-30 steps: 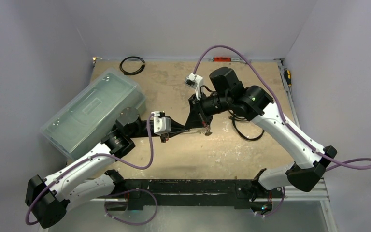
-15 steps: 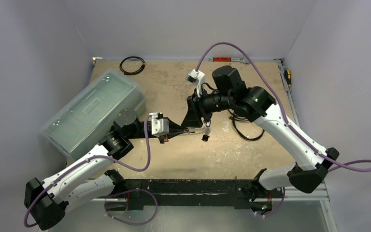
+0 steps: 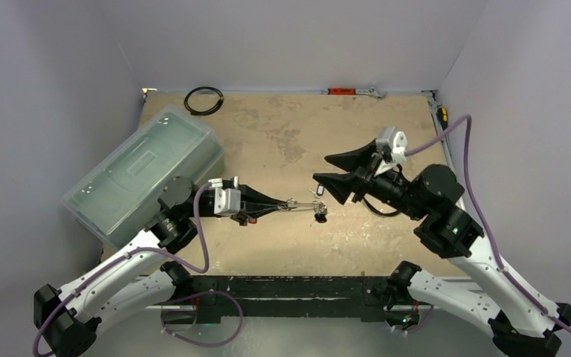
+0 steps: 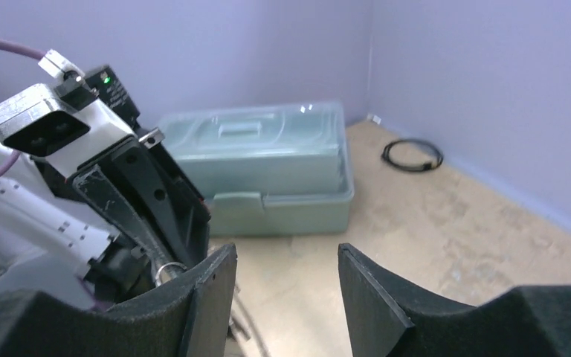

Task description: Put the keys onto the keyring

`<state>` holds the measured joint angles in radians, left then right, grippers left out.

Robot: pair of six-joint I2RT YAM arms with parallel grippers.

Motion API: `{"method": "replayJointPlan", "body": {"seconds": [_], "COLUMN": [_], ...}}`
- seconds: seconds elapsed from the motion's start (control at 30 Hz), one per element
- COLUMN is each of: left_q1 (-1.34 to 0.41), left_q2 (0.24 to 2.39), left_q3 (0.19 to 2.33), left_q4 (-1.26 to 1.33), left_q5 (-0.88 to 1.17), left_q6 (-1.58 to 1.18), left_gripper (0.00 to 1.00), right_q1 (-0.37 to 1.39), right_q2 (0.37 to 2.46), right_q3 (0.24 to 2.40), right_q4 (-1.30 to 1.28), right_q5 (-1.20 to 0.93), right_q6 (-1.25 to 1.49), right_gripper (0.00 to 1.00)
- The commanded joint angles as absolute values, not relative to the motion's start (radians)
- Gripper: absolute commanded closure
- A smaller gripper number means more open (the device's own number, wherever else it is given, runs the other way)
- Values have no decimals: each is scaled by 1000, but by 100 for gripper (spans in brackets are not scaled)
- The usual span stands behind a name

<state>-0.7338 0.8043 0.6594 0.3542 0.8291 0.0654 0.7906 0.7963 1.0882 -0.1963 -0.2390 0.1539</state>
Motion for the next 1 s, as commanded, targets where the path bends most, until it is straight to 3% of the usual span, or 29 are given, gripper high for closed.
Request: {"method": "replayJointPlan", "body": {"seconds": [0.0,0.2,0.4,0.63,0.73,0.97], "left_q1": [-724,-682,-619,-572,-567,-566], "left_q2": [796,825,828,786,770,750], "left_q3": [643,616,611,614,611,609], "left_q4": [630,820,805,666,621,563], "left_q5": [909,952,925,750,687,613], "left_q6": [-97,-238,-222,-104,-63,-22], "left_gripper": [100,100,100,100,100,100], "right_q1": [790,790,789,667,623,618], "right_q2": [735,709,840,1159,1240,1394], "right_q3": [981,917,980,1098,1069,1006], "right_q4": [67,108,-119,-374,-374,-283], "right_q5": [-122,58,377,161,47,2], "right_q6": [115,154,400,592,637,504], "right_gripper": [44,39,28,26,32,32]}}
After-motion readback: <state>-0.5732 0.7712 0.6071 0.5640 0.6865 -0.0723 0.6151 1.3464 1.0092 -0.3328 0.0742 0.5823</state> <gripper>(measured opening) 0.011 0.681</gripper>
